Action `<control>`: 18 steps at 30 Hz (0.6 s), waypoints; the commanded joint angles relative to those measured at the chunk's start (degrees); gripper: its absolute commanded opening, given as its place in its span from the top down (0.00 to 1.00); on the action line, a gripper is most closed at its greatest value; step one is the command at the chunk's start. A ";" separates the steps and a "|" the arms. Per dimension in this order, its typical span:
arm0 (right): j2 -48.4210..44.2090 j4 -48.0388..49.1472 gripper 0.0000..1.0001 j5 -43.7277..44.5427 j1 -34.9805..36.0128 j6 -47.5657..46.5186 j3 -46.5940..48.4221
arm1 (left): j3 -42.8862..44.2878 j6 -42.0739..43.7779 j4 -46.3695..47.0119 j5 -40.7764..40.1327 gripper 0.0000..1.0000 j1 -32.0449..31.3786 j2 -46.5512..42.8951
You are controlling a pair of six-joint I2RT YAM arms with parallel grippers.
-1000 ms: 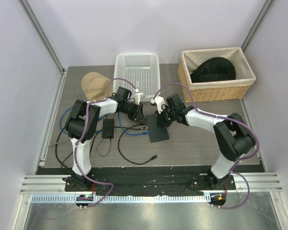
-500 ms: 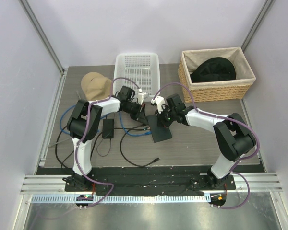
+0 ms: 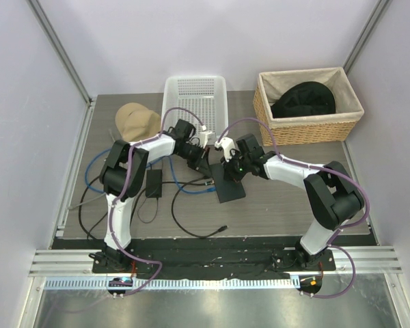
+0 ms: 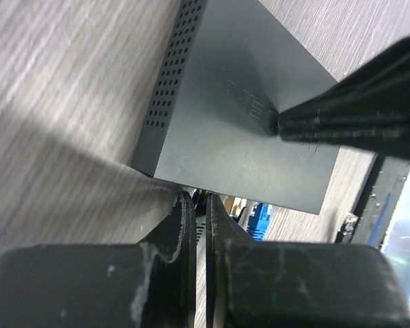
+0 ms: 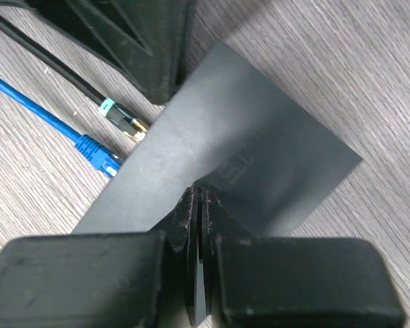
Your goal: Pull the plug from the switch port
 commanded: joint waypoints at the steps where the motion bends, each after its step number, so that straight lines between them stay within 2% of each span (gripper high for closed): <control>1: 0.74 -3.90 0.95 1.95 0.79 -0.77 -1.74 | 6.91 1.63 -4.67 -3.16 1.00 -0.85 5.14; 5: -0.75 -2.67 0.95 2.30 0.79 -0.59 -3.06 | 6.94 -0.65 -4.15 -2.10 1.00 -0.94 5.51; 8: -1.72 -1.88 0.95 2.74 0.79 -0.33 -3.94 | 1.85 -3.63 -1.00 -2.62 1.00 -1.12 3.06; 12: -2.07 -1.44 0.95 3.09 0.79 0.11 -4.21 | -4.92 -6.37 6.47 -9.47 1.00 -1.29 -1.51; 16: -1.11 -2.40 0.95 3.01 0.79 0.28 -3.50 | -3.53 -8.57 6.93 -10.98 1.00 -1.21 -1.45; 18: -0.23 -2.84 0.99 2.57 0.79 0.37 -2.89 | -0.91 -9.01 5.79 -10.98 1.00 -1.21 0.13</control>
